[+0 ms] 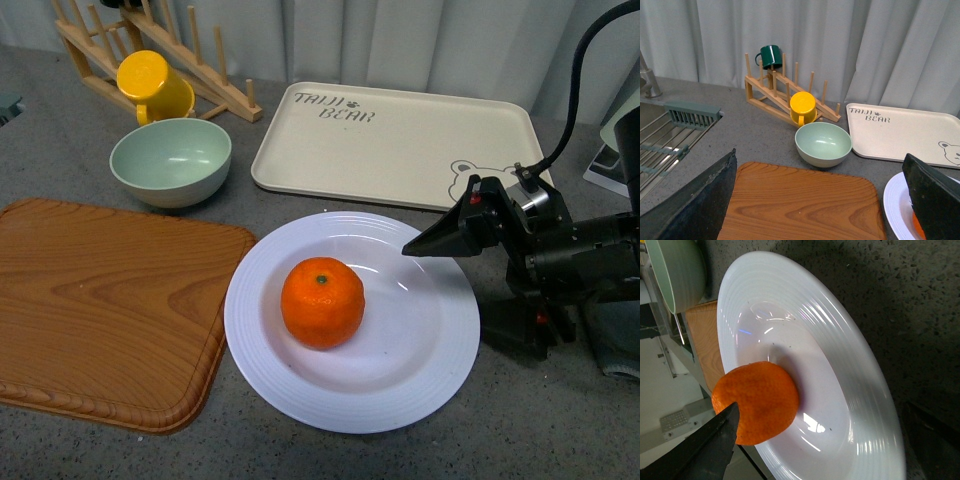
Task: Place orange and plate with both arms
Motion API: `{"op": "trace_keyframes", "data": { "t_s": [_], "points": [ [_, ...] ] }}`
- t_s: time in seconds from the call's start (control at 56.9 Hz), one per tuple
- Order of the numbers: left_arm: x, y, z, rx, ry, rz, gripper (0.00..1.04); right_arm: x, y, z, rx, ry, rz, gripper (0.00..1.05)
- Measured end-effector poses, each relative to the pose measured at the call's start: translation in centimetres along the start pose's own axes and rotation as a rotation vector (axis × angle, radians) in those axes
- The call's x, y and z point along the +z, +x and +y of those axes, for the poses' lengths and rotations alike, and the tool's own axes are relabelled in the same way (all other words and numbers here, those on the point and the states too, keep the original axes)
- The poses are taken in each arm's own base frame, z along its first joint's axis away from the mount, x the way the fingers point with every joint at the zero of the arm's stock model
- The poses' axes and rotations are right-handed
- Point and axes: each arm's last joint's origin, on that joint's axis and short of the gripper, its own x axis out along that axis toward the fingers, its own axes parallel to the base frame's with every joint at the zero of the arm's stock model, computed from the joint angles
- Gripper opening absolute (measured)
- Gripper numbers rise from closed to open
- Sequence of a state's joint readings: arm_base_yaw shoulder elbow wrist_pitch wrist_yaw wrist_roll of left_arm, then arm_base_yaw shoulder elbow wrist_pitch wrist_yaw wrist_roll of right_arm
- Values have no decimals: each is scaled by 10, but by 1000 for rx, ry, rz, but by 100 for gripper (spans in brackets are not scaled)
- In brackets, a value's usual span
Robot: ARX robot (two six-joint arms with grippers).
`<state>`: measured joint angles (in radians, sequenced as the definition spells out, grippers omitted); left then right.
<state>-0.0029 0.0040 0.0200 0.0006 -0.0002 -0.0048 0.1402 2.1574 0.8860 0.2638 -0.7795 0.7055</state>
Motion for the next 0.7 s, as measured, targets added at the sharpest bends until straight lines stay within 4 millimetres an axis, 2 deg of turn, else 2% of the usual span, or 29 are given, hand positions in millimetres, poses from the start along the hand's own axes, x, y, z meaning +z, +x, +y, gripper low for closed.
{"op": "trace_keyframes", "data": {
  "t_s": [0.158,0.193,0.421,0.562,0.667,0.702],
  "points": [
    [0,0,0,0,0,0,98,1,7,-2,2,34,18,95],
    [0,0,0,0,0,0,98,2,8,-2,0,35,17,92],
    [0,0,0,0,0,0,98,0,11,-6,-30,49,27,57],
    [0,0,0,0,0,0,98,-2,11,-7,-50,46,35,23],
    [0,0,0,0,0,0,98,-1,11,-5,-25,22,57,7],
    [0,0,0,0,0,0,98,0,11,-3,-22,20,56,4]
  ]
}}
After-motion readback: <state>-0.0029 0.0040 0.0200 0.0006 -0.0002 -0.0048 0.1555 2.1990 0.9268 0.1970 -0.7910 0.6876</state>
